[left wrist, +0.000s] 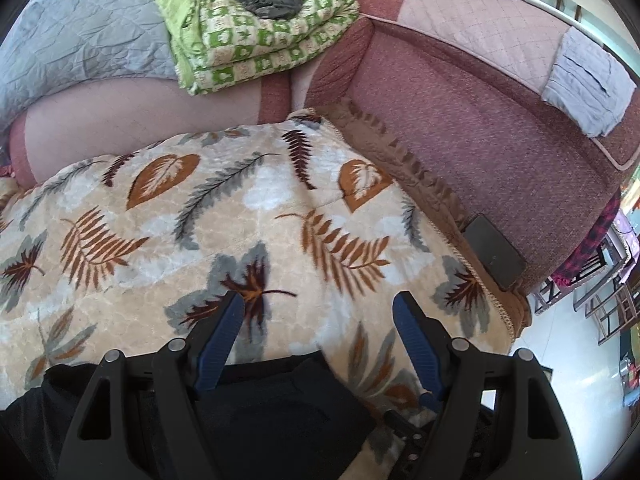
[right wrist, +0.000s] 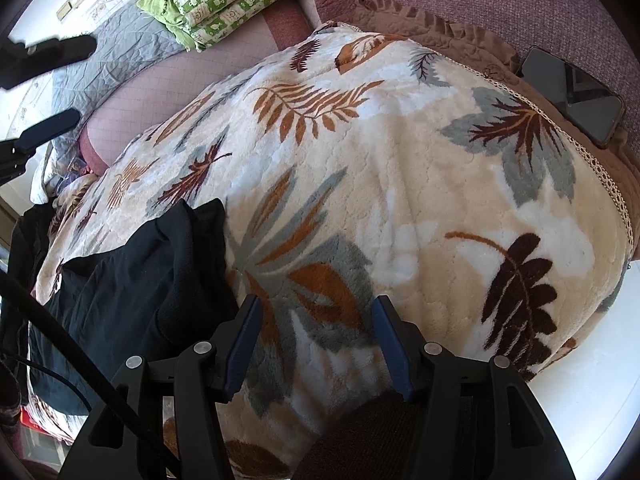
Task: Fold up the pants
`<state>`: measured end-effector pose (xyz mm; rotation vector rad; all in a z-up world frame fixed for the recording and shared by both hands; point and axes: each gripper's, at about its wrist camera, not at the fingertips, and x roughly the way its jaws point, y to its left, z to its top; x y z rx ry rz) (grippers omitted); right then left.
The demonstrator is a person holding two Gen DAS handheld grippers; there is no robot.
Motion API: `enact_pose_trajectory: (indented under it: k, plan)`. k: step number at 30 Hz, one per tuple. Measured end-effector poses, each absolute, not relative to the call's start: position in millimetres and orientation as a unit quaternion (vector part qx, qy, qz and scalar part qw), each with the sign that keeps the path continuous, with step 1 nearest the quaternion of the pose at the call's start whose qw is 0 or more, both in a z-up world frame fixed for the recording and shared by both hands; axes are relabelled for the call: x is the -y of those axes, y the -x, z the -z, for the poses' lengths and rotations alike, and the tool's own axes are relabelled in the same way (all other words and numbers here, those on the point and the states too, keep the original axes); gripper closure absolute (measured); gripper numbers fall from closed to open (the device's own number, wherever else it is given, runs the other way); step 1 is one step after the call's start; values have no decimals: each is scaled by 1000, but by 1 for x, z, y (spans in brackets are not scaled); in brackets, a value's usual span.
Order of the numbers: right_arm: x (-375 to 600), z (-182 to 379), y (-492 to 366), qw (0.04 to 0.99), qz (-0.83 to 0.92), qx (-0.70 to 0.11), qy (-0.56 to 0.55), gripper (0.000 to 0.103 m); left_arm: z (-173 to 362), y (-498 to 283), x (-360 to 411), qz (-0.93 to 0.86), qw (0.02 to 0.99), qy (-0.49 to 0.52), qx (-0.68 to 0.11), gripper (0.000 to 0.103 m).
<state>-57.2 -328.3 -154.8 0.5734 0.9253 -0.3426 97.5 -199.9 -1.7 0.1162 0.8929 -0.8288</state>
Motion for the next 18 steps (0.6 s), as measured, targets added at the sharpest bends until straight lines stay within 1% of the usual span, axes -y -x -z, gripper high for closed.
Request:
enact_pose_trajectory:
  k: [5, 9, 11, 13, 15, 16, 18]
  plan:
    - [327, 156, 56, 840, 165, -442, -267, 40, 6, -113, 171, 355, 829, -40, -431, 27]
    - [326, 157, 54, 840, 165, -445, -264, 37, 0, -122, 142, 339, 835, -15, -434, 27]
    - [327, 157, 55, 842, 155, -442, -269, 34, -9, -126, 112, 316, 853, 7, -415, 27]
    - [331, 157, 58, 842, 146, -434, -285, 33, -15, -131, 76, 274, 874, 22, -402, 27]
    - [336, 158, 62, 841, 137, -424, -307, 33, -14, -137, 40, 233, 882, 32, -407, 26]
    - [339, 158, 65, 840, 134, -418, -318, 33, -11, -142, 18, 208, 883, 32, -419, 23]
    - [343, 159, 68, 839, 127, -407, -339, 33, -1, -146, -9, 177, 881, 29, -439, 22]
